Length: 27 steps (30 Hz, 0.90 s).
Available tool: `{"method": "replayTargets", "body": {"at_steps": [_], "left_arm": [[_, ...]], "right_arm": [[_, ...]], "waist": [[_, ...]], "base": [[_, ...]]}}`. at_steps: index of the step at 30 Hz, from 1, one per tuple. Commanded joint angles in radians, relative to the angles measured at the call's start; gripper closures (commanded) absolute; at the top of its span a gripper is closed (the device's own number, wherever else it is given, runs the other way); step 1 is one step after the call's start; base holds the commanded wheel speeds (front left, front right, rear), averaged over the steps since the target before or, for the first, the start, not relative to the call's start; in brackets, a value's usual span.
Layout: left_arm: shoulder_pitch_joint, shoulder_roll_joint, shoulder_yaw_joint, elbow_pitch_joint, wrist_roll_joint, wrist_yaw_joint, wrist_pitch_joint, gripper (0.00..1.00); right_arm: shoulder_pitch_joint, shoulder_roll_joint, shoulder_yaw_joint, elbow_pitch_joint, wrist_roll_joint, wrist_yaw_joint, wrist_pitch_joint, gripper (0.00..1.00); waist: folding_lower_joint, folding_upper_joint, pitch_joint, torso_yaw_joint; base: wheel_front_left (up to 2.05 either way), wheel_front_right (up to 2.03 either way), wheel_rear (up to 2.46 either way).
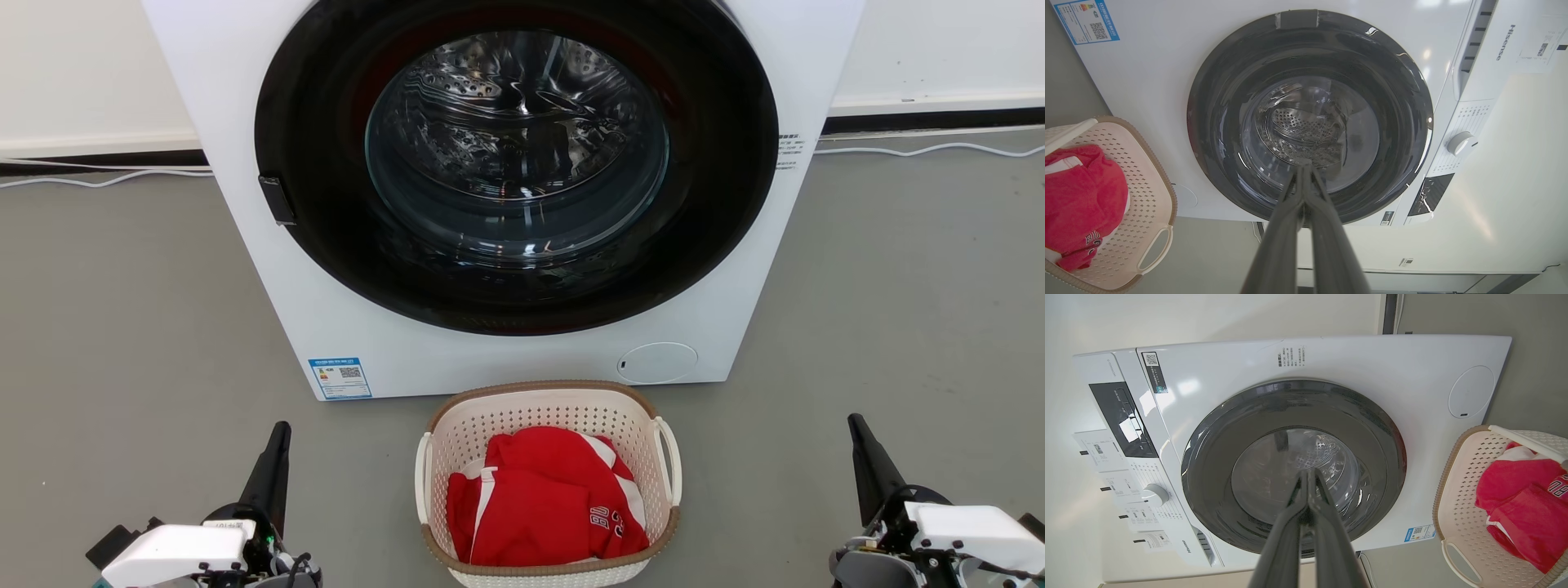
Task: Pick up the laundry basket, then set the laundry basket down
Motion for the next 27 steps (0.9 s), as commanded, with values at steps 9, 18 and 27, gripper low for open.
{"method": "replayTargets", "body": {"at_steps": [9, 18, 27], "left_arm": [[-0.055, 0.014, 0.024, -0.029, -0.005, -0.007, 0.006, 1.0], [-0.055, 0.014, 0.024, -0.029, -0.005, -0.007, 0.006, 1.0], [-0.055, 0.014, 0.024, -0.029, -0.005, -0.007, 0.006, 1.0]], "right_arm": [[-0.058, -0.003, 0.017, -0.029, 0.007, 0.007, 0.01, 1.0], [-0.058, -0.003, 0.017, -0.029, 0.007, 0.007, 0.01, 1.0], [-0.058, -0.003, 0.017, -0.029, 0.007, 0.007, 0.01, 1.0]], "waist": [[0.0, 0.0, 0.0, 0.0], [0.0, 0.0, 0.0, 0.0], [0.0, 0.0, 0.0, 0.0]], "base": [[0.0, 0.0, 0.0], [0.0, 0.0, 0.0], [0.0, 0.0, 0.0]]}}
